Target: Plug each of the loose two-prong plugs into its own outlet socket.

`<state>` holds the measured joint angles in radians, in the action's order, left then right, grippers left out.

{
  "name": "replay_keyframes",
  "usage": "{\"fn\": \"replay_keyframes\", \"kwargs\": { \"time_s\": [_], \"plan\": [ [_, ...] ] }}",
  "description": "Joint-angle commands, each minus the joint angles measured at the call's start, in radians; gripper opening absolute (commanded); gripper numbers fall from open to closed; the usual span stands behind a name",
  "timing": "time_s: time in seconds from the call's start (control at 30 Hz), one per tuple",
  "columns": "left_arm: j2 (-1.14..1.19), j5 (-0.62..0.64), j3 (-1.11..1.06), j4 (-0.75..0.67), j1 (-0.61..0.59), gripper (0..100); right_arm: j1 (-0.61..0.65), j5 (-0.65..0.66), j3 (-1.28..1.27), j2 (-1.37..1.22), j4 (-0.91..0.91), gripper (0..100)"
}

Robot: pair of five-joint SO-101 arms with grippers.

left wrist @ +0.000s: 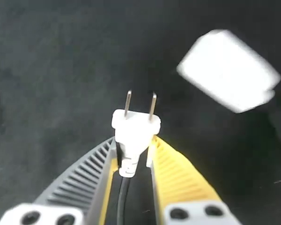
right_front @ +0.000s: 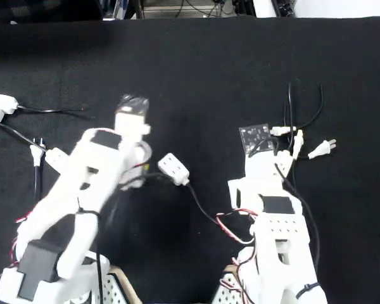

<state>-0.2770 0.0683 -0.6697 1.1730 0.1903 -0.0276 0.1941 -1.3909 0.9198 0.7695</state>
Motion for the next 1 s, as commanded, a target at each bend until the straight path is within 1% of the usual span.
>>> {"fn": "replay_keyframes", "kwargs": {
  "time_s": [0.0, 0.07, 0.17, 0.23, 0.43, 0.6, 0.7, 0.83, 0.9, 0.97],
  "plan": [
    [-0.015, -0.192, -0.151, -0.077, -0.133, 4, -0.011, 0.002, 0.007, 0.008, -0.015, 1.5],
    [-0.015, -0.247, -0.217, -0.121, -0.133, 9, -0.011, 0.002, 0.007, 0.008, -0.015, 1.5],
    [-0.015, -0.258, -0.255, -0.147, -0.108, 20, -0.011, 0.002, 0.007, 0.008, -0.015, 1.5],
    [-0.017, -0.258, -0.254, -0.147, -0.105, 22, -0.011, 0.002, 0.007, 0.008, -0.015, 1.5],
    [-0.028, -0.258, -0.214, -0.147, -0.097, 22, -0.011, 0.002, -0.001, 0.012, -0.017, 1.9],
    [-0.017, -0.253, -0.2, -0.163, -0.101, 22, -0.011, 0.002, -0.002, 0.012, -0.017, 8.8],
    [-0.017, -0.252, -0.229, -0.201, -0.097, 22, -0.011, 0.002, -0.002, 0.012, -0.017, 8.9],
    [-0.017, -0.25, -0.237, -0.203, -0.097, 22, -0.011, 0.002, -0.002, 0.012, -0.017, 8.9],
    [-0.017, -0.25, -0.237, -0.203, -0.097, 17, -0.011, 0.002, -0.002, 0.012, -0.017, 8.9],
    [-0.017, -0.25, -0.237, -0.207, -0.096, 9, -0.011, 0.002, -0.002, 0.012, -0.017, 8.9]
  ]
}}
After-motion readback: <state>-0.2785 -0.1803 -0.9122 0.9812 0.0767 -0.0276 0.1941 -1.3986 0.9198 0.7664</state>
